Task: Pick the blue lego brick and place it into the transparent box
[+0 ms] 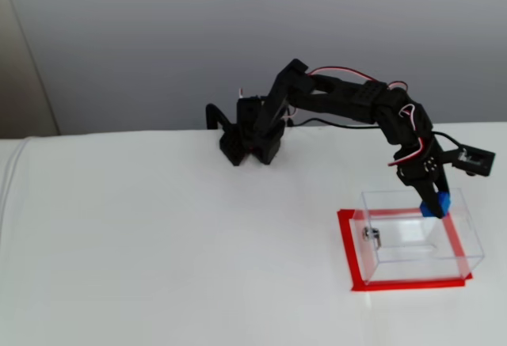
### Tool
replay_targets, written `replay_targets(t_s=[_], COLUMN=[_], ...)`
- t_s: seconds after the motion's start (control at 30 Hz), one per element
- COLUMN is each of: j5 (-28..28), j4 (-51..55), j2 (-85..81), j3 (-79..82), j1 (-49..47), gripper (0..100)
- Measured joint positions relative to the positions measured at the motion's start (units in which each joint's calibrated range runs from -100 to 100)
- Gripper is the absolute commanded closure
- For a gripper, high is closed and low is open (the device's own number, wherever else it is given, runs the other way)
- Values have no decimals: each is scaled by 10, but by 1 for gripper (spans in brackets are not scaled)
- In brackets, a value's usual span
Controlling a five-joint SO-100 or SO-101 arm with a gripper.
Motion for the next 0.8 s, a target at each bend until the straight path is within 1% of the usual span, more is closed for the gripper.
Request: replay_targets(t_s=[0.1,0.2,0.27,0.4,0.8], j5=[0,0,0,0,0], j4=[0,0,0,0,0], j2=[0,0,0,0,0], j3=[0,0,0,0,0], j1=[-2,-3,-3,-4,-4], gripper=[85,74,70,72,72])
